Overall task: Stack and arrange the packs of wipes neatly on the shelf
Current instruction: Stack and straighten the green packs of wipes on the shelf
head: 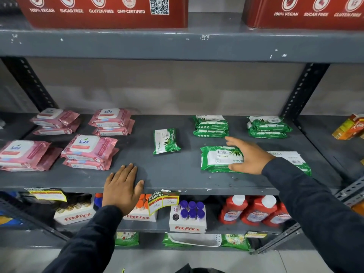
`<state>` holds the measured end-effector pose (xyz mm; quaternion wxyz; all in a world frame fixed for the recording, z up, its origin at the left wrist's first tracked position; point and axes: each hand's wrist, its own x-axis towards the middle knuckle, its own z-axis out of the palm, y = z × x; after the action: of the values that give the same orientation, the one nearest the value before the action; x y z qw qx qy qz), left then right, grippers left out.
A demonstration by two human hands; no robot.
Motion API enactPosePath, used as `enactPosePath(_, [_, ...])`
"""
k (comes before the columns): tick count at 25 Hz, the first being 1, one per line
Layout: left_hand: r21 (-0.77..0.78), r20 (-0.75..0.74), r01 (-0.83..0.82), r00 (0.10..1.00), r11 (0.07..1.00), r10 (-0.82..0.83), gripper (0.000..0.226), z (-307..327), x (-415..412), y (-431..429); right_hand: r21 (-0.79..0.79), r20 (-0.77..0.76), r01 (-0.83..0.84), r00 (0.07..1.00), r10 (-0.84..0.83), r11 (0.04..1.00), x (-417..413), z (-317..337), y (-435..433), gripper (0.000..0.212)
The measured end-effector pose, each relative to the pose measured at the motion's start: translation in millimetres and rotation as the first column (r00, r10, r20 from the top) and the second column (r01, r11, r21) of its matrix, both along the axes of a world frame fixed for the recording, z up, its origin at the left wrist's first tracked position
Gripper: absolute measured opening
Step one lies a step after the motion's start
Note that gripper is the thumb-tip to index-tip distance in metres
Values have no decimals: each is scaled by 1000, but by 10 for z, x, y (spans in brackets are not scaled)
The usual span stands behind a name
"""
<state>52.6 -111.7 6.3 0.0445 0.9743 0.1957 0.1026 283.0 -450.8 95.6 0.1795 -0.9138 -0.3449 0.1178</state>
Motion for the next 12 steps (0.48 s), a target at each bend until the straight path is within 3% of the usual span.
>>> enactPosePath(3, [1, -9, -3, 1000, 1000, 3, 69, 5, 0, -5, -69, 60, 45, 997, -41, 997, -28, 59, 87, 102])
enactPosePath(8, [-2, -10, -8, 1000, 1000, 8, 68, 3, -10, -4, -250, 217, 262, 953, -210, 932, -160, 53, 305, 115])
enactPosePath(10, [-13, -1, -3, 1000, 1000, 3, 68, 13, -15, -9, -244, 204, 320, 940, -274, 916, -195, 34, 375, 110])
enactPosePath(12, [-16, 2, 0, 1000, 1000, 0, 68, 22, -10, -19, -200, 146, 277, 957, -251, 940, -179, 75, 369, 92])
